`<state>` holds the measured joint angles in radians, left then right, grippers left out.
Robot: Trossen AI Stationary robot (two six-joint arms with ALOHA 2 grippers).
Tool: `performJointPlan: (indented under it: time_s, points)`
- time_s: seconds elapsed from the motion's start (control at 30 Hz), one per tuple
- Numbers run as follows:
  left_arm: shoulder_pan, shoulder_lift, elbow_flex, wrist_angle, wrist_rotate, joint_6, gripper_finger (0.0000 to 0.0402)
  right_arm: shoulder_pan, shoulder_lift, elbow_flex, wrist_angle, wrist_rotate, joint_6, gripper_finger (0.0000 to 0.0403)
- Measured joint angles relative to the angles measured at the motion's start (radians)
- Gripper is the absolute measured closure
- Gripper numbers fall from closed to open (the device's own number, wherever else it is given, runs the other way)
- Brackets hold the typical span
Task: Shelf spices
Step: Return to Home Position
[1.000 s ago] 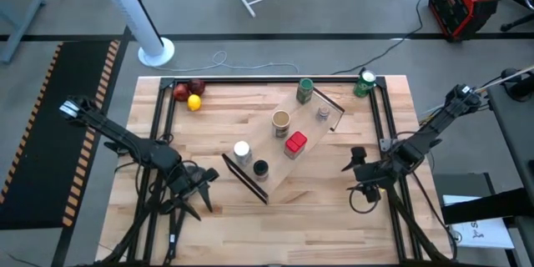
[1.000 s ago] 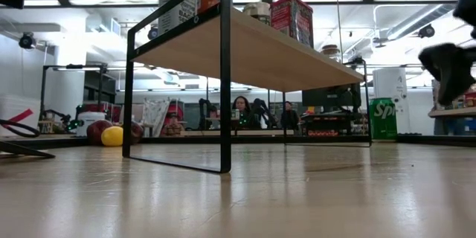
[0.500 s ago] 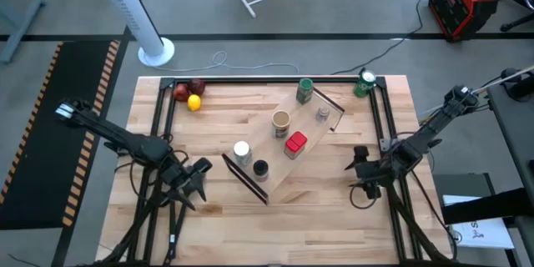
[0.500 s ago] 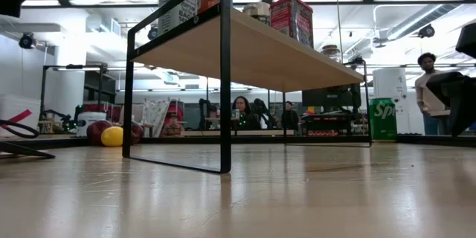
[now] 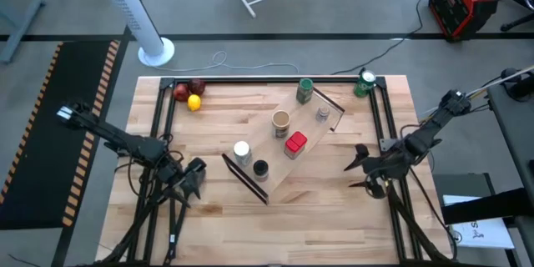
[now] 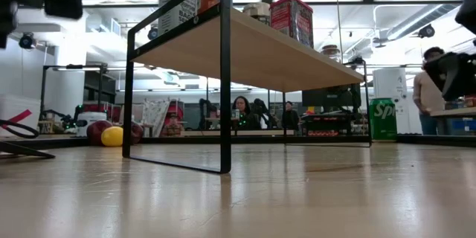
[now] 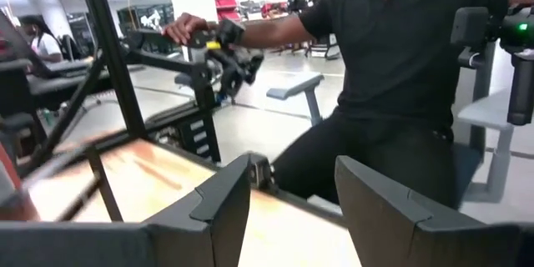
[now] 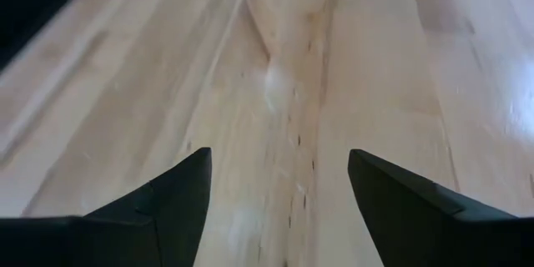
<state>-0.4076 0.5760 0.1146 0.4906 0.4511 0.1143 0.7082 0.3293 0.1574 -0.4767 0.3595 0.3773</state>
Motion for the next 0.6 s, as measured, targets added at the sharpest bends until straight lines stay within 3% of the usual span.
performJointPlan:
  time_s: [0.2, 0.6]
  points:
    - [0.0, -0.093, -0.105, -0.008, 0.0, 0.001, 0.0237, 0.0, -0.087, -0.001, 0.0, 0.0, -0.055, 0.0132]
    - [0.018, -0.317, -0.104, -0.003, 0.0, 0.0, 0.0237, 0.0, -0.254, -0.003, 0.003, 0.0, -0.102, 0.0107]
